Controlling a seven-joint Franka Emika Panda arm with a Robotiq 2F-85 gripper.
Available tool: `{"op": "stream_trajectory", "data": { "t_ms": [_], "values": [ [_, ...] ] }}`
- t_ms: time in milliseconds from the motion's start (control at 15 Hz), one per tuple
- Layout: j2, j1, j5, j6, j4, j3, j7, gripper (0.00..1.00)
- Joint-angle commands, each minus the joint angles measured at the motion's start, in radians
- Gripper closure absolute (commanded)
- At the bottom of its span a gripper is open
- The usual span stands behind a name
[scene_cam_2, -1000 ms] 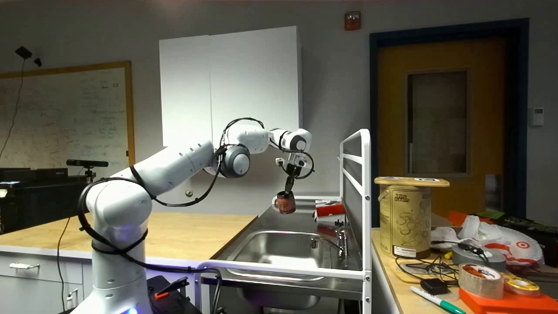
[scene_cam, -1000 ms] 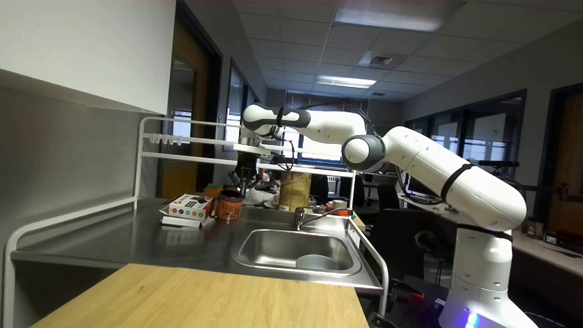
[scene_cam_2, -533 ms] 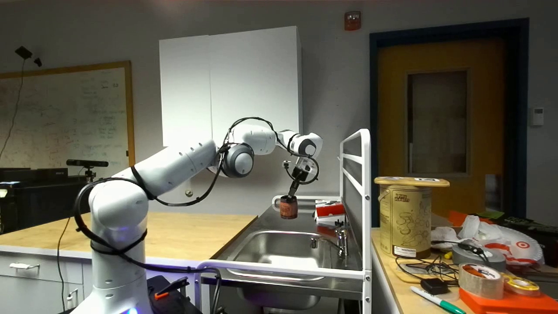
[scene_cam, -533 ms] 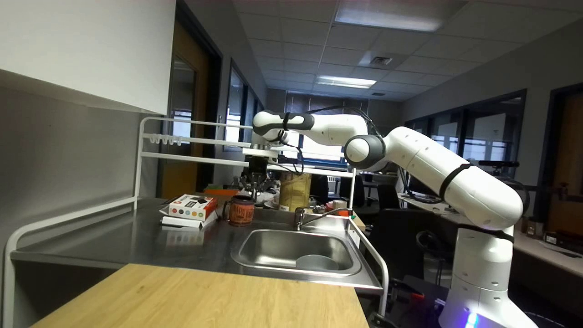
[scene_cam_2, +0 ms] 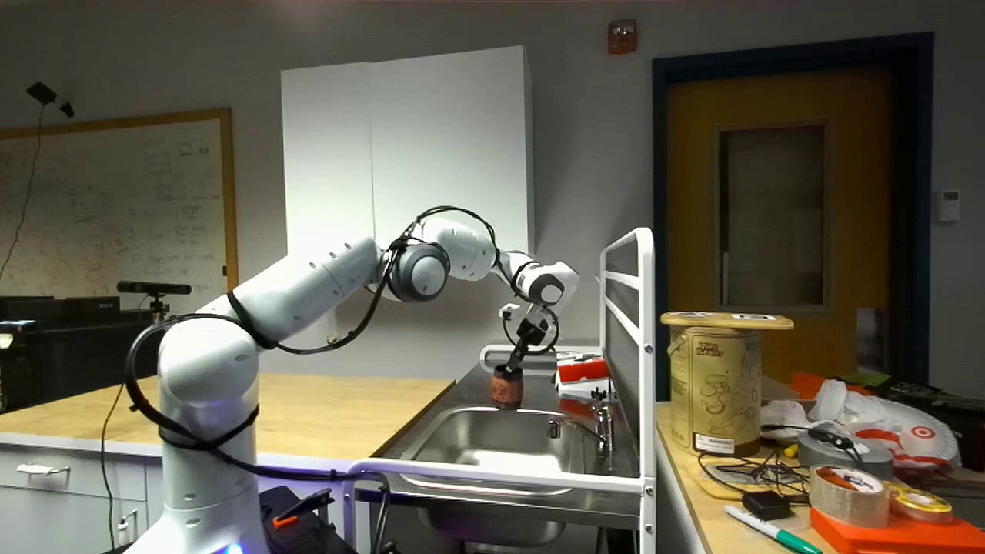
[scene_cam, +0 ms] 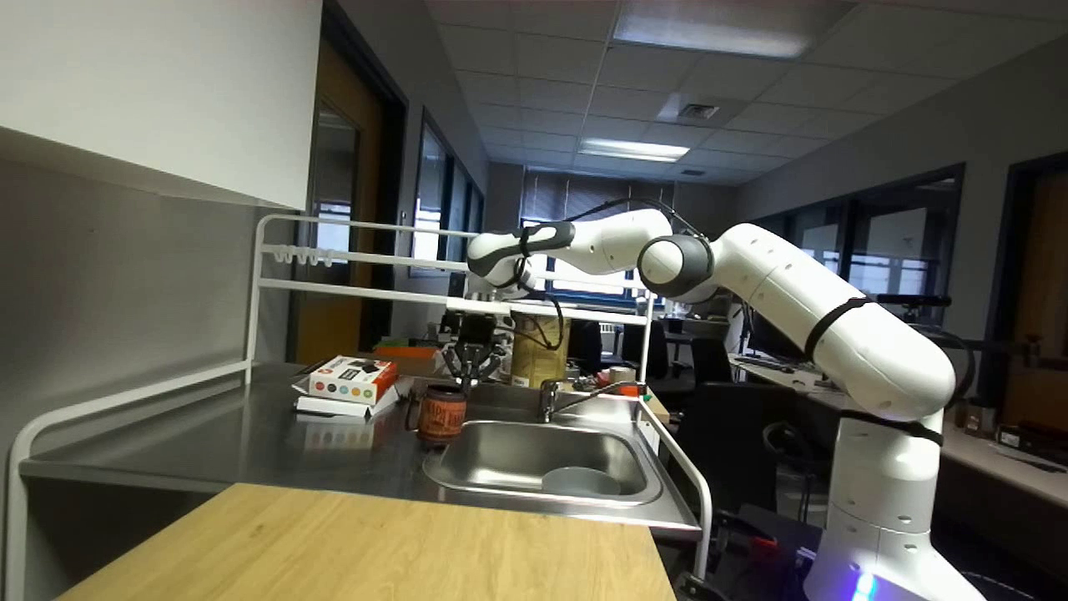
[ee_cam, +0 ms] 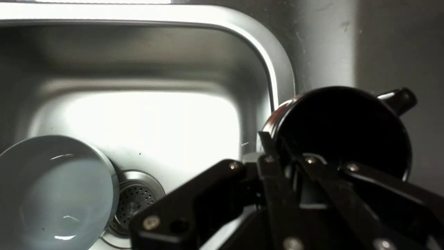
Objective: Put the cup in the sink
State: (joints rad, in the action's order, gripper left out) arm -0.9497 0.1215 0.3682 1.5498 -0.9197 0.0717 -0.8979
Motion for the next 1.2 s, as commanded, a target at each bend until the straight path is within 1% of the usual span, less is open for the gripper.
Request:
{"op": "stream_trajectory", "data": {
  "t_ms": [0, 267, 533, 600, 667, 800, 933, 1133],
  "values": [
    [0.117, 0.028, 0.068, 0.109, -0.245, -0.002, -0.002, 0.93],
    [0.196, 0.033, 0.164, 0.205, -0.425, -0.036, 0.020, 0.93],
    [0.294, 0.031, 0.250, 0.343, -0.610, -0.062, 0.052, 0.93],
    [0.323, 0.031, 0.283, 0.414, -0.659, -0.062, 0.102, 0.93],
    [0.354, 0.036, 0.319, 0.476, -0.709, -0.055, 0.188, 0.93],
    [0.425, 0.018, 0.340, 0.560, -0.819, -0.065, 0.302, 0.93],
    [0.489, 0.005, 0.353, 0.606, -0.931, -0.080, 0.313, 0.94],
    [0.573, -0.011, 0.425, 0.738, -1.098, -0.094, 0.313, 0.94]
  ]
}}
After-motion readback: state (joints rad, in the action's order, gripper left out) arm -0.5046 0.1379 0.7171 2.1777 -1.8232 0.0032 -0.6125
